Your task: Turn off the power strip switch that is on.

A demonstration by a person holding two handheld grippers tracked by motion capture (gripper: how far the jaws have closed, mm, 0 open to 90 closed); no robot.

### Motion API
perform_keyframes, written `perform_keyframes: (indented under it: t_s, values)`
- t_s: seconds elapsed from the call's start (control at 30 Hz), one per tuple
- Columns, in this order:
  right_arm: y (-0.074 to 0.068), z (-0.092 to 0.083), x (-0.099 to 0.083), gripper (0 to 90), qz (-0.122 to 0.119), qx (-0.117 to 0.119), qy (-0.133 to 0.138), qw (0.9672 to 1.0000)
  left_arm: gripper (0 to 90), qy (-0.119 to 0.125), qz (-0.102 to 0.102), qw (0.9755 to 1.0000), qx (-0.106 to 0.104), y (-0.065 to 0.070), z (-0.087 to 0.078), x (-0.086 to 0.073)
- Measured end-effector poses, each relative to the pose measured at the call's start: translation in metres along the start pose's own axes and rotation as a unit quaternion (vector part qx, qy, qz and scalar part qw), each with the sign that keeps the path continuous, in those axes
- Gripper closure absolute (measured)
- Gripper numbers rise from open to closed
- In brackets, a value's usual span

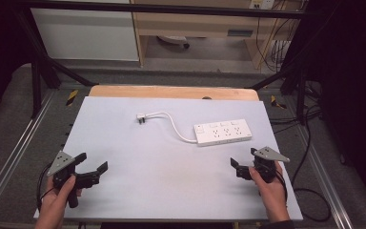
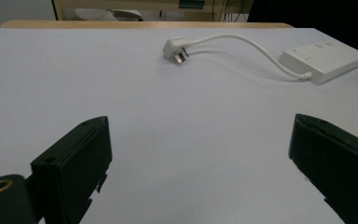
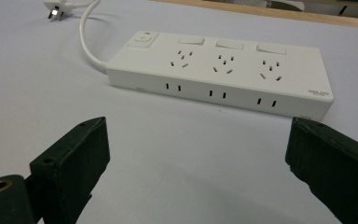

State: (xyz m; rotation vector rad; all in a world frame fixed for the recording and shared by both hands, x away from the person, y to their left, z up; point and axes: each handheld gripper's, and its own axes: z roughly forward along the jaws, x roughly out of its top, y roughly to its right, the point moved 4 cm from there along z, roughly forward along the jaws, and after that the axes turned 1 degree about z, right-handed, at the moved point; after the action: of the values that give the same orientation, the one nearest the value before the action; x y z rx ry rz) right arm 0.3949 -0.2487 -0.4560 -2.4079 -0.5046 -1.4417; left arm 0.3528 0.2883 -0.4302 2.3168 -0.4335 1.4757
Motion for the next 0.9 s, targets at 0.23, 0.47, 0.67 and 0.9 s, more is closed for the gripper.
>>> perform_keyframes:
  t_s: [0.23, 0.47, 0.67, 0.9]
  values:
    - [0.001, -0.007, 0.005, 7.3, 0.000, -0.009, 0.027, 0.9996, 5.8, 0.001, -0.010, 0.9999, -0.002, -0.003, -0.003, -0.002]
    - [0.000, -0.012, 0.012, 6.1, -0.005, -0.010, 0.055, 0.9984, 5.8, 0.001, -0.009, 1.0000, -0.004, -0.002, -0.003, -0.001]
    - [-0.002, -0.015, 0.017, 5.7, -0.003, -0.009, 0.069, 0.9976, 5.8, 0.001, -0.014, 0.9999, -0.005, -0.003, -0.004, -0.002]
    - [-0.006, -0.015, 0.020, 5.1, -0.009, -0.003, 0.073, 0.9973, 5.8, 0.001, -0.014, 0.9999, -0.006, -0.003, -0.004, -0.003]
